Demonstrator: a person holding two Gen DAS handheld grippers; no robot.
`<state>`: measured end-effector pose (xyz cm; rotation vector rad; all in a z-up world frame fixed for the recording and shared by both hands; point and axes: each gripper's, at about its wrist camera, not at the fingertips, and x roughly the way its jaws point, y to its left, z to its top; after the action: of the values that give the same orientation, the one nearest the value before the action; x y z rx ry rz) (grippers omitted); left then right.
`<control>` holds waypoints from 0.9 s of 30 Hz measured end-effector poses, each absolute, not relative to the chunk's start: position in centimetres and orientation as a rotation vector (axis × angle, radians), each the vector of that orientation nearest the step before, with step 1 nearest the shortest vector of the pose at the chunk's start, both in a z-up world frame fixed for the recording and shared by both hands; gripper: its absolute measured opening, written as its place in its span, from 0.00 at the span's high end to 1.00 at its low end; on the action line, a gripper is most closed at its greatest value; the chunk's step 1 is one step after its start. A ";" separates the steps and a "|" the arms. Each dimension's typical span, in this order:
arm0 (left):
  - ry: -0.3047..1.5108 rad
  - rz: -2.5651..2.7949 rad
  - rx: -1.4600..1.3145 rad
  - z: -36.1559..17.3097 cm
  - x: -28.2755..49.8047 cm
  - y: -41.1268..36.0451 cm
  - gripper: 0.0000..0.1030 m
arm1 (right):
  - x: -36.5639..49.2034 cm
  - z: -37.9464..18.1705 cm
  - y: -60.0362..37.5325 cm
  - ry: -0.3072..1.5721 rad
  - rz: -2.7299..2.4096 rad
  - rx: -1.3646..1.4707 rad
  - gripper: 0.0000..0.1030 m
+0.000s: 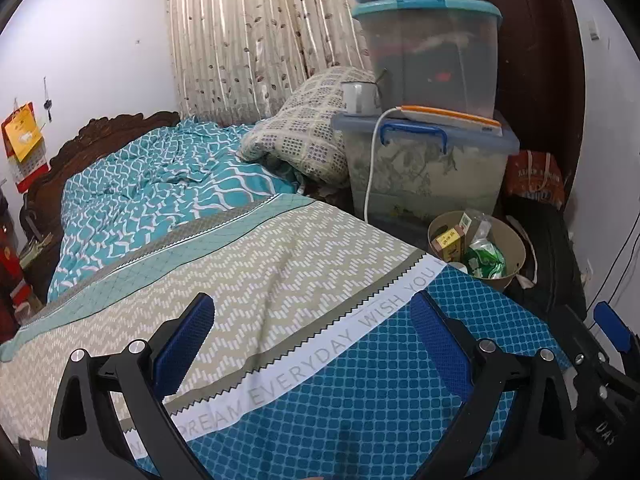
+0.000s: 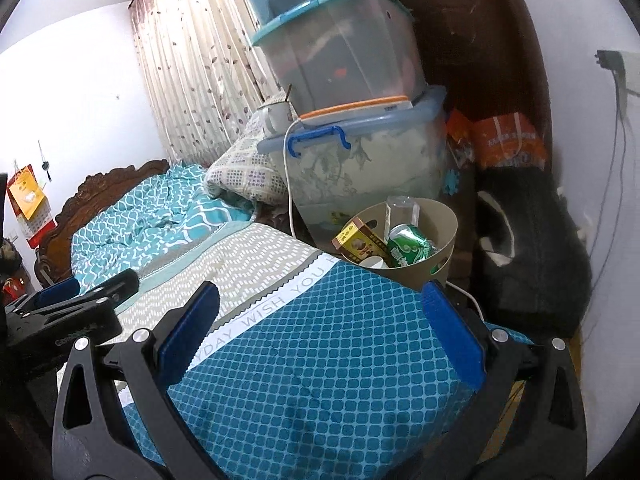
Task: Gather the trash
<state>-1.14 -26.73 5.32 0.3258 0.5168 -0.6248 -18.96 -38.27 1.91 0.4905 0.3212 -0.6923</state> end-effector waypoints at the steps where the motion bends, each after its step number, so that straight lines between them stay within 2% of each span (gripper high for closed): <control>1: 0.515 -0.620 0.320 5.5 -1.1 -26.4 0.08 | -19.1 2.1 -38.1 0.319 -0.696 0.489 0.03; 27: 0.546 -0.692 0.350 4.8 -2.0 -26.6 0.08 | -20.7 2.6 -37.9 0.294 -0.744 0.523 0.03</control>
<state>-2.02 -26.64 4.78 0.3502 0.5463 -0.6917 -20.71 -37.93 2.56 0.5235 0.2945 -0.7439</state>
